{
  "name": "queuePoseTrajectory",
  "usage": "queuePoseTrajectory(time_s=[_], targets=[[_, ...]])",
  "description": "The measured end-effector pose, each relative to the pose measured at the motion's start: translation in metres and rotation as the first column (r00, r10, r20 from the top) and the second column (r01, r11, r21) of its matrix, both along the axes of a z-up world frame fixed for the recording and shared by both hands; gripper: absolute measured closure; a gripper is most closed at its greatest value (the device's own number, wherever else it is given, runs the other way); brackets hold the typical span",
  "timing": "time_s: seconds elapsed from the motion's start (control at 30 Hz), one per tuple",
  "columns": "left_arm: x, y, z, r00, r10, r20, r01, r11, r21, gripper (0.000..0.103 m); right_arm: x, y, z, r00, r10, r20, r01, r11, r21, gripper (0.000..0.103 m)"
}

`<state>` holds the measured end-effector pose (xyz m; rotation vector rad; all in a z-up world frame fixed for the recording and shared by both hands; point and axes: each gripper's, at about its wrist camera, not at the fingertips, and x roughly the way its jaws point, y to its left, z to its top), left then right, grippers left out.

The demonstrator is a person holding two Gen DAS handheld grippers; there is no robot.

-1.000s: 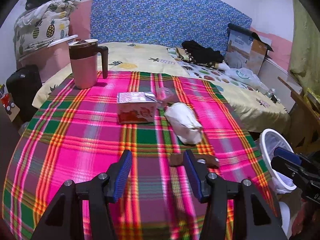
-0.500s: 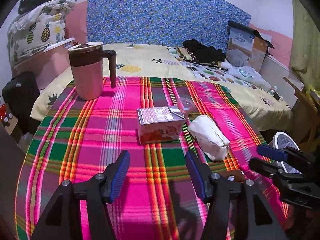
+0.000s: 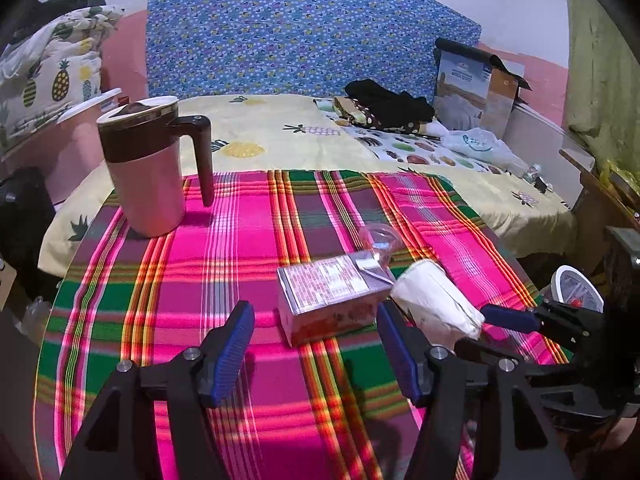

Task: Collect trash
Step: 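Grasp the pink juice box with the left gripper while the right gripper grasps the crumpled white paper, then carry the juice box and paper over the white bin and release both inside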

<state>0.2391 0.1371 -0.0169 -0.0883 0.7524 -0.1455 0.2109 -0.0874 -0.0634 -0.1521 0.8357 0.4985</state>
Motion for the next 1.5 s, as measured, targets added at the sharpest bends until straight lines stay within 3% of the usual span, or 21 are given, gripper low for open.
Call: queuePoseTrajectory(time_s=[0.13,0.2,0.4,0.57,0.7,1.03,1.2,1.27,1.43,1.5], targets=[[0.018,0.004,0.000,0.999,-0.038,0.007,0.038,0.999,0.000,0.039,0.003,-0.001,-0.001,1.000,0.003,-0.023,-0.003,1.000,0.001,0.053],[0.026,0.003,0.000,0.997,-0.074,0.011,0.074,0.997,0.002,0.039,0.002,-0.001,-0.001,1.000,0.009,-0.026,-0.009,1.000,0.009,0.063],[0.044,-0.007,-0.004,0.977,-0.214,0.020,0.214,0.977,0.016,0.030,0.001,-0.011,0.003,0.999,-0.015,-0.036,0.017,0.998,0.059,0.063],[0.048,-0.014,-0.012,0.961,-0.278,-0.006,0.278,0.960,0.036,0.030,-0.002,-0.017,0.006,0.999,-0.023,-0.034,0.026,0.997,0.068,0.063],[0.042,-0.018,-0.012,0.956,-0.294,-0.013,0.295,0.953,0.065,0.030,-0.003,-0.017,0.006,0.999,-0.022,-0.037,0.024,0.997,0.069,0.063],[0.028,-0.034,-0.015,0.930,-0.364,-0.051,0.366,0.930,0.030,0.030,-0.007,-0.028,0.010,0.999,-0.043,-0.033,0.045,0.996,0.078,0.063],[0.032,-0.045,-0.023,0.945,-0.321,-0.068,0.324,0.945,0.047,0.030,-0.009,-0.035,0.010,0.998,-0.058,-0.030,0.061,0.995,0.081,0.063],[0.034,-0.048,-0.025,0.951,-0.301,-0.073,0.305,0.950,0.059,0.033,-0.010,-0.037,0.010,0.998,-0.064,-0.029,0.066,0.994,0.083,0.063],[0.033,-0.052,-0.030,0.972,-0.219,-0.088,0.225,0.971,0.079,0.066,-0.013,-0.044,0.013,0.997,-0.071,-0.018,0.072,0.993,0.095,0.063],[0.030,-0.050,-0.029,0.981,-0.172,-0.085,0.178,0.982,0.057,0.066,-0.015,-0.047,0.015,0.997,-0.071,-0.010,0.072,0.992,0.099,0.063]])
